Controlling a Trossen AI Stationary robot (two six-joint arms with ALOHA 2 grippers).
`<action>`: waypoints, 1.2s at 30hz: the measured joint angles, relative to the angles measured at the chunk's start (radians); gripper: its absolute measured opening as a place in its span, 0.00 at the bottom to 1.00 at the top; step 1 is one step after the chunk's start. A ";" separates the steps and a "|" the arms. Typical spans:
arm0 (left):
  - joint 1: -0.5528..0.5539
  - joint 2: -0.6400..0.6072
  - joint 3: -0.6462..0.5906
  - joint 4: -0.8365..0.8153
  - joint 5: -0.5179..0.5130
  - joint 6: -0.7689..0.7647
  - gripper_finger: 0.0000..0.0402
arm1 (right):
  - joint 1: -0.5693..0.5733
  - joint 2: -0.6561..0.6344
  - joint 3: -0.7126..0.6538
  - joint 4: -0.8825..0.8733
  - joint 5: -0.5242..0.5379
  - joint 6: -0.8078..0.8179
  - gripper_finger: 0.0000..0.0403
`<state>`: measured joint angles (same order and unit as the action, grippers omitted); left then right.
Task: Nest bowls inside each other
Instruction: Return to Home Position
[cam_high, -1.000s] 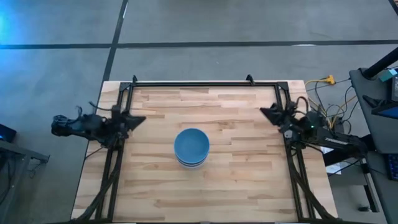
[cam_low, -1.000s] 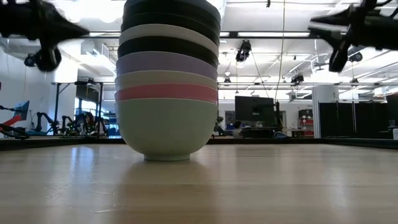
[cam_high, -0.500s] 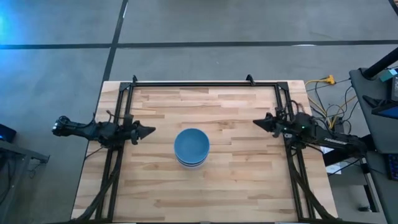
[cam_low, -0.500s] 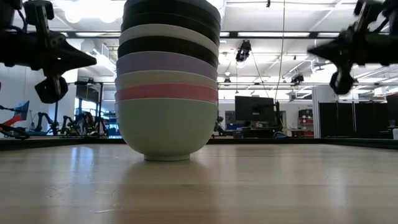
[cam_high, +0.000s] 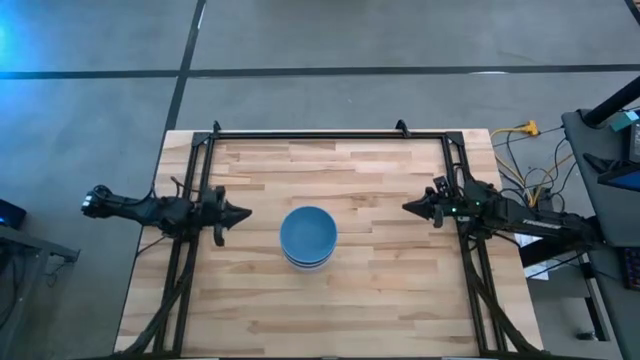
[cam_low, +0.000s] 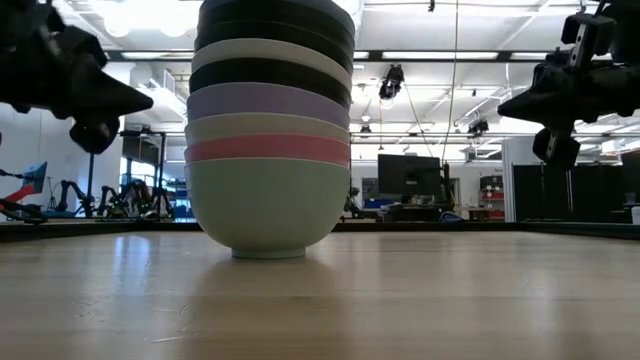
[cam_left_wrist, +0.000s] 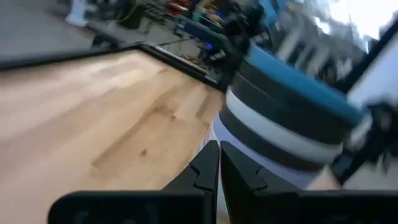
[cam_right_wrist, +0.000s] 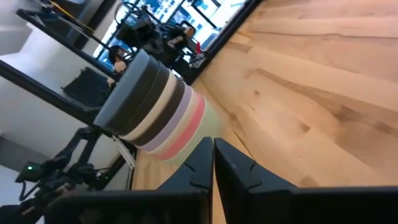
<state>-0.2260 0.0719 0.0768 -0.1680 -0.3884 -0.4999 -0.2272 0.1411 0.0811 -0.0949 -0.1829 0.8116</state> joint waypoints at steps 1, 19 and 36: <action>0.000 0.006 0.000 0.000 0.012 0.058 0.00 | 0.000 0.002 0.000 -0.002 0.000 0.000 0.02; 0.000 0.100 -0.006 0.035 0.015 0.404 0.00 | 0.000 0.019 0.000 0.001 0.000 0.000 0.02; 0.000 0.131 -0.006 0.037 0.015 0.403 0.00 | 0.000 0.019 0.000 0.001 0.000 0.000 0.02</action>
<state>-0.2260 0.2028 0.0711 -0.1314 -0.3737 -0.0968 -0.2272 0.1600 0.0811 -0.0937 -0.1829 0.8116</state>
